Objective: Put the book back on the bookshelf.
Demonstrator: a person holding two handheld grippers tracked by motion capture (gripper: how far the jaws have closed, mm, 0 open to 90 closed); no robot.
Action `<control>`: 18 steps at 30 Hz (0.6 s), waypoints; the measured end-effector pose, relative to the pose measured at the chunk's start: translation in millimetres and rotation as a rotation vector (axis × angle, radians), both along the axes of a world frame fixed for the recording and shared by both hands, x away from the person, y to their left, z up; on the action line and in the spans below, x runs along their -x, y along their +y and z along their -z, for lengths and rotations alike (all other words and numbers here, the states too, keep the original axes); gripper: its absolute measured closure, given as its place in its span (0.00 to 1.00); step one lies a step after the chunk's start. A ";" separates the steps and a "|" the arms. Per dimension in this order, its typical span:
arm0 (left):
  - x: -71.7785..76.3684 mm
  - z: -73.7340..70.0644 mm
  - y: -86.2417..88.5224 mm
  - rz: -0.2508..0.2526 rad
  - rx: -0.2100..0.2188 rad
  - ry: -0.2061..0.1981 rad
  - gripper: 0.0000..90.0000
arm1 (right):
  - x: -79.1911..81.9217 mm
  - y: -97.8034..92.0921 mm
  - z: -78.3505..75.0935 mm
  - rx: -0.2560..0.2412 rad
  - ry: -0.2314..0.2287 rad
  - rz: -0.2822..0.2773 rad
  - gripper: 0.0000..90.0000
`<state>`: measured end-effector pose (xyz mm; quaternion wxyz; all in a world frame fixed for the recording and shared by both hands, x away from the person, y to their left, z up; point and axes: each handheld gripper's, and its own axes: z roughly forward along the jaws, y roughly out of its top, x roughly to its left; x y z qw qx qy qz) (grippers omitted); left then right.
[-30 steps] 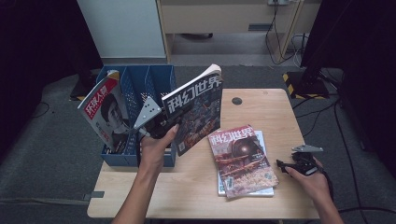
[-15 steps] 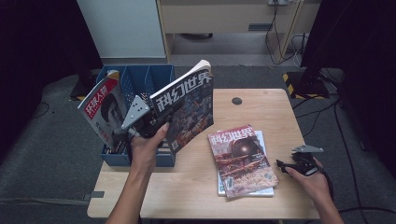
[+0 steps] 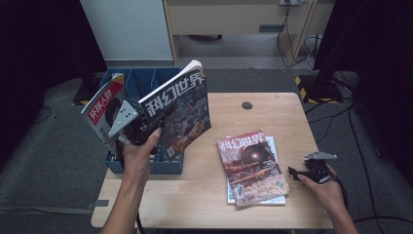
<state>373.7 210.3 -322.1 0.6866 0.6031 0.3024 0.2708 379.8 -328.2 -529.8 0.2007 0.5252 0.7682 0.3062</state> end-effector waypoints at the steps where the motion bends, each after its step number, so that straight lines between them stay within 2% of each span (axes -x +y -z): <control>1: 0.6 0.0 1.9 -0.004 0.004 0.002 0.92 | 0.0 0.0 0.0 0.000 0.000 0.000 0.27; 18: 7.3 -2.3 27.0 -0.054 0.002 0.001 0.92 | 0.0 -0.1 0.1 0.000 -0.002 -0.001 0.27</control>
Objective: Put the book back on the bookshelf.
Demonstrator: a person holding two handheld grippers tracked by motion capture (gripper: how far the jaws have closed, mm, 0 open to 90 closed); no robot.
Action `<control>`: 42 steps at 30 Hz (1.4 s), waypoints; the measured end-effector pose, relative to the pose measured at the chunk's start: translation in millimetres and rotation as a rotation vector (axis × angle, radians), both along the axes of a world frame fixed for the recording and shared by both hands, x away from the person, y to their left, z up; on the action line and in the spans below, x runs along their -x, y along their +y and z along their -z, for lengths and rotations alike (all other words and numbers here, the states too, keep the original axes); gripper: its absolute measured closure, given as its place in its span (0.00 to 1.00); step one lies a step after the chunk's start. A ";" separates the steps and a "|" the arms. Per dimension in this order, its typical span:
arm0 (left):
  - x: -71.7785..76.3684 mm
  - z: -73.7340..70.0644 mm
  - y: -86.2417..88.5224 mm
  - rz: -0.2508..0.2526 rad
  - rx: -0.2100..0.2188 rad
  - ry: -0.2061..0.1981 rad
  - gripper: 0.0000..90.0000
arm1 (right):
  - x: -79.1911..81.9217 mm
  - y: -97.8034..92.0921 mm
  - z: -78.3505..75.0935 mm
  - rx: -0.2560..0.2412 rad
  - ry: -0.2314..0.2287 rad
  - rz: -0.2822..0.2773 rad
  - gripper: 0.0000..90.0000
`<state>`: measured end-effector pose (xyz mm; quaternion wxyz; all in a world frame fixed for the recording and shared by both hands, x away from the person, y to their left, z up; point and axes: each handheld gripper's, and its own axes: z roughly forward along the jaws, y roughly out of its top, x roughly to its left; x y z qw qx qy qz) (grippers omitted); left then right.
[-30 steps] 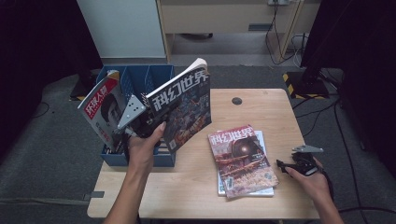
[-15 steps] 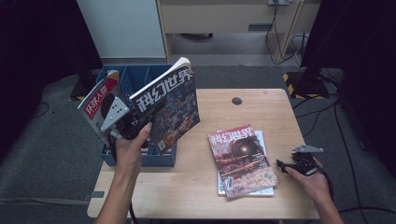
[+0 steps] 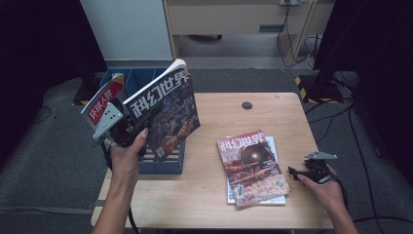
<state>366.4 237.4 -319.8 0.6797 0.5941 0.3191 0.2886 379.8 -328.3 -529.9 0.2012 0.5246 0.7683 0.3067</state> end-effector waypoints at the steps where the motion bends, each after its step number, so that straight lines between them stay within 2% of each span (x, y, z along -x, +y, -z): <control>1: 0.6 -0.2 1.7 -0.003 -0.004 0.000 0.92 | 0.0 0.0 0.0 0.000 0.000 0.000 0.27; 5: 3.1 -0.3 8.2 -0.014 -0.012 -0.001 0.92 | 0.1 0.0 0.1 0.000 -0.001 0.000 0.27; 29: 16.9 1.9 44.0 -0.070 0.002 -0.003 0.92 | 0.0 0.3 0.5 -0.001 -0.005 0.003 0.27; 42: 19.1 -1.4 59.4 -0.103 -0.002 -0.005 0.92 | -0.1 0.5 0.5 -0.003 -0.005 0.006 0.27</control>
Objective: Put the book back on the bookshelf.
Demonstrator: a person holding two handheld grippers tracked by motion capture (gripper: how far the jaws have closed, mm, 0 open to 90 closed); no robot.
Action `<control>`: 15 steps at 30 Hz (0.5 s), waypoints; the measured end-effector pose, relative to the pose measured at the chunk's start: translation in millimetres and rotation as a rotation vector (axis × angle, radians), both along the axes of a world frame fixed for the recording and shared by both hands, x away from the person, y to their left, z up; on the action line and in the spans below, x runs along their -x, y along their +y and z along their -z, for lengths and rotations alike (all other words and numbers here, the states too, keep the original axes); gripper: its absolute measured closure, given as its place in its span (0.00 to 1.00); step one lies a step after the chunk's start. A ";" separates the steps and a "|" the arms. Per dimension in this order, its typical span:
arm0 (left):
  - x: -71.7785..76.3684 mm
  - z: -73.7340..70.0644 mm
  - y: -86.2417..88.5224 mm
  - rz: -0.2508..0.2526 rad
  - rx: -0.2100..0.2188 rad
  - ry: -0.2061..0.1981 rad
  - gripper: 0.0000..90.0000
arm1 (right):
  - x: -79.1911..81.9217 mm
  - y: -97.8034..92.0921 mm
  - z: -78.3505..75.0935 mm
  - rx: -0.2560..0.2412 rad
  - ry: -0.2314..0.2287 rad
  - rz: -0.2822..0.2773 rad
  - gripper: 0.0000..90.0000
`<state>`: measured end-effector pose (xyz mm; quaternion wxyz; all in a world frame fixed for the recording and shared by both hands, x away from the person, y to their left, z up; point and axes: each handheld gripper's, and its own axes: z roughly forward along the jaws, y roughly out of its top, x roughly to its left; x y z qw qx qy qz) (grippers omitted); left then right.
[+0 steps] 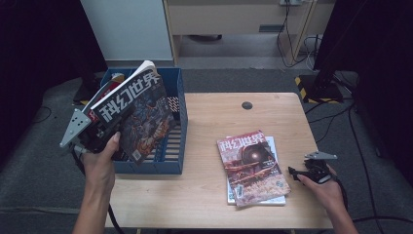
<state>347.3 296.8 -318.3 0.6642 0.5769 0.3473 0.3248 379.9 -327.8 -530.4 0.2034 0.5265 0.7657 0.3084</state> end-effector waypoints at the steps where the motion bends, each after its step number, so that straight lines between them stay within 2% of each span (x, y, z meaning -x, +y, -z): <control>1: 0.4 0.1 1.0 -0.003 0.000 0.000 0.92 | 0.0 0.0 0.0 0.000 0.000 -0.001 0.27; 15: 5.6 -0.1 16.1 -0.030 0.005 0.000 0.92 | -0.1 -0.2 0.1 0.001 -0.001 -0.002 0.27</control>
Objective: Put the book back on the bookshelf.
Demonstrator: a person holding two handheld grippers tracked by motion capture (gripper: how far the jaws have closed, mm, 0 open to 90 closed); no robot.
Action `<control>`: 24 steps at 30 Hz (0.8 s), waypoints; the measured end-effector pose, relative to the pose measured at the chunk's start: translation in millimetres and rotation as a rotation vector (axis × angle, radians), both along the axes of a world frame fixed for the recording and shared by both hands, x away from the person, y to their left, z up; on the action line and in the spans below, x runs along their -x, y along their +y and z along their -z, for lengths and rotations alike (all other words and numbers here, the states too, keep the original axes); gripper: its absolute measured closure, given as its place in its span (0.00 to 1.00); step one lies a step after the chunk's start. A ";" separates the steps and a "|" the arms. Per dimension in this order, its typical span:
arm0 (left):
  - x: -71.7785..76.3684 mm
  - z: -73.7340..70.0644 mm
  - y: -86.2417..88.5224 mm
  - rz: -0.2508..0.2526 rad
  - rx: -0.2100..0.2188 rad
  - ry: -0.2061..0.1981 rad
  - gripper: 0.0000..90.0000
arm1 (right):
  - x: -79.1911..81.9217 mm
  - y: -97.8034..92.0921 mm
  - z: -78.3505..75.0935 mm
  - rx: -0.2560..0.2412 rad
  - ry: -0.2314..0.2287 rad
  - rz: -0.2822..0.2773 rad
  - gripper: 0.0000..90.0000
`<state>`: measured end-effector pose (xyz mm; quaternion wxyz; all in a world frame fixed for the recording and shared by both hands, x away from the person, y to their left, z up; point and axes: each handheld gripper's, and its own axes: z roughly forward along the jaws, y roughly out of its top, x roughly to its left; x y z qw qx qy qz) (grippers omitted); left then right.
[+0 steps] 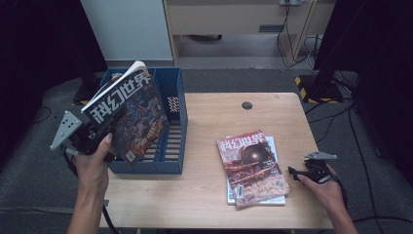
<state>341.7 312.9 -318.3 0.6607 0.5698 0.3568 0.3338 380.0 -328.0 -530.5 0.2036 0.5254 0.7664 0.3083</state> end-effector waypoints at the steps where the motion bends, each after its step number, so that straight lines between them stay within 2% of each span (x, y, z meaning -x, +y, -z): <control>1: 0.1 -0.1 0.7 -0.002 -0.001 0.000 0.92 | 0.0 0.1 0.0 -0.001 -0.001 0.002 0.27; 24: -0.2 0.3 14.2 -0.053 -0.003 0.009 0.92 | 0.0 0.1 0.1 -0.002 -0.002 0.002 0.27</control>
